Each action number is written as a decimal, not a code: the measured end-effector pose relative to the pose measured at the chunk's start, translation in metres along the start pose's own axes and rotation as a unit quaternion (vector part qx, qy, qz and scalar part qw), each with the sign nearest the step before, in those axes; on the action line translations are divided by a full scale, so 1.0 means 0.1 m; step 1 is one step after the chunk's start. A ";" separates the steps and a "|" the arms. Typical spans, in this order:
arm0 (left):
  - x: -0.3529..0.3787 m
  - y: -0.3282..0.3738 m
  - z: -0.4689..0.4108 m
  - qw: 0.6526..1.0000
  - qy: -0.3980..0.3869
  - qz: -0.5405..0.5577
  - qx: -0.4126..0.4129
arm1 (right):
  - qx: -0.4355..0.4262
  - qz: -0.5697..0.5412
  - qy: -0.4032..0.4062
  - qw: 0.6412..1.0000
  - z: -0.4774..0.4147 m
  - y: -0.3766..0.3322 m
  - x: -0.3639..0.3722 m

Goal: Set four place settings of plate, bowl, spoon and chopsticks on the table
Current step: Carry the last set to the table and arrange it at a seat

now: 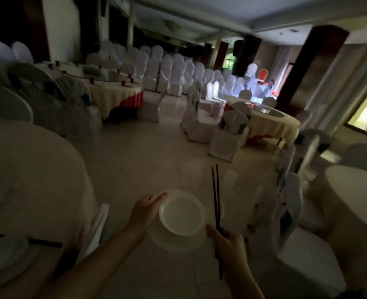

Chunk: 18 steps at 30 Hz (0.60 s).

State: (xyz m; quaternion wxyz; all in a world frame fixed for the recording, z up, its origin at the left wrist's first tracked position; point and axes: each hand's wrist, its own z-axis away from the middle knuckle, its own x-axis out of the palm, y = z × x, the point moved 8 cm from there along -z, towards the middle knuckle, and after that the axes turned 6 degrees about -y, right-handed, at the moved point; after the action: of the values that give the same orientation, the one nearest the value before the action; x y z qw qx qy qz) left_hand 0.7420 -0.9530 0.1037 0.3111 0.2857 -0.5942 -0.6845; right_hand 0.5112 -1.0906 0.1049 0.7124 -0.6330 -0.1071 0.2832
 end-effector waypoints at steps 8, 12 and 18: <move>-0.24 0.15 -1.46 0.992 0.120 0.013 -0.023 | -0.028 0.018 -0.112 0.993 -1.88 -0.53 0.66; -0.52 0.07 -2.34 0.986 0.164 0.024 -0.031 | -0.036 0.024 -0.159 0.986 -2.81 -0.68 1.24; -1.04 0.12 -3.66 0.973 0.225 0.040 -0.036 | -0.038 0.023 -0.198 0.979 -4.14 -1.07 2.21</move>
State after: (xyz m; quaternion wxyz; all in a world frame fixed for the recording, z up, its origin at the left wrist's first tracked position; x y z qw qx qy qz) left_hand 1.0889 -1.1071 0.0697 0.4747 0.3968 -0.4945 -0.6105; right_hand 0.9325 -1.3238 0.0899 0.6457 -0.5934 -0.2419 0.4153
